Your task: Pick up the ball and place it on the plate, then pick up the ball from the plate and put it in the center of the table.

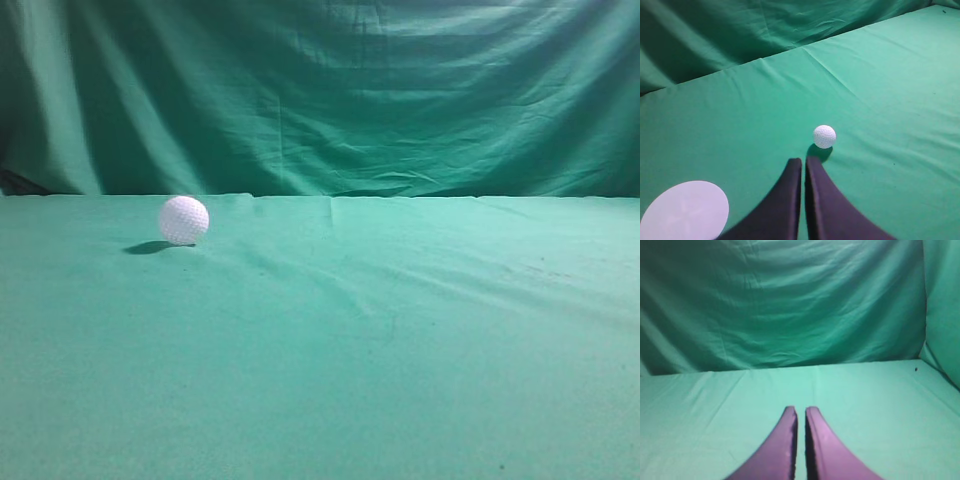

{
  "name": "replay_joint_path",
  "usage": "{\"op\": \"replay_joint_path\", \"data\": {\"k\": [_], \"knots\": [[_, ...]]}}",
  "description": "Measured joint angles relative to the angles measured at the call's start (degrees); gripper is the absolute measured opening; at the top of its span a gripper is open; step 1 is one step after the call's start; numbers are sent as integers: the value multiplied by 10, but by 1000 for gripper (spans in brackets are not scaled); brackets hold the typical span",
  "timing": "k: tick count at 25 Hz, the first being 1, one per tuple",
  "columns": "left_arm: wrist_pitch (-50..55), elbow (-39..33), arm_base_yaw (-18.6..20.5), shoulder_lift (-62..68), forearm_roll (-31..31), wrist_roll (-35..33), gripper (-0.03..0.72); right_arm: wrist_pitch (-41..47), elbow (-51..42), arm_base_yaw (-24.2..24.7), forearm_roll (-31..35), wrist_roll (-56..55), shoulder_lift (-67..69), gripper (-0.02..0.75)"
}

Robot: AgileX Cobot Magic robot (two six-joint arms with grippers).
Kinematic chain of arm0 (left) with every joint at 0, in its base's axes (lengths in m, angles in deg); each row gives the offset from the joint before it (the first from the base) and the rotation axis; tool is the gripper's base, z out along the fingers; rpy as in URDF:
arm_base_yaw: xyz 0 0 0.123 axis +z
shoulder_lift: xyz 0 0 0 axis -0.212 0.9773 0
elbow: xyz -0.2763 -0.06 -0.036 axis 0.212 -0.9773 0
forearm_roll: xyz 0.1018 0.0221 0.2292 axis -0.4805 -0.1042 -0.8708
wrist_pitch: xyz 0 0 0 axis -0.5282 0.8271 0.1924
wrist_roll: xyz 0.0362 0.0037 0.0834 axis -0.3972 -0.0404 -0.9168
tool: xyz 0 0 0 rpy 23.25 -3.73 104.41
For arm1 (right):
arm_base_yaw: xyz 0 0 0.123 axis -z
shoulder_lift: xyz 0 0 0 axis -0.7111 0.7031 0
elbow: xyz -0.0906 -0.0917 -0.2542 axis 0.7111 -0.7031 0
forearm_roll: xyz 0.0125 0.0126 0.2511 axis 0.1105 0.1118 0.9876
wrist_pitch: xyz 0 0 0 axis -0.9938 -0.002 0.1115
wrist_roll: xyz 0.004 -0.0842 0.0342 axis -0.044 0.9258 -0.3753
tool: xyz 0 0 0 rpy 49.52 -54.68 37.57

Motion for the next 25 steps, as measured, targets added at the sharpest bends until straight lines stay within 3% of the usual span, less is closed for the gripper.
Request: {"op": "replay_joint_path", "data": {"k": [12,18,25], "knots": [[0,0,0,0,0,0,0,-4,-101,0,0,-1,0,0],[0,0,0,0,0,0,0,57,-104,0,-11,0,0,0],[0,0,0,0,0,0,0,61,-104,0,-11,-1,0,0]]}}
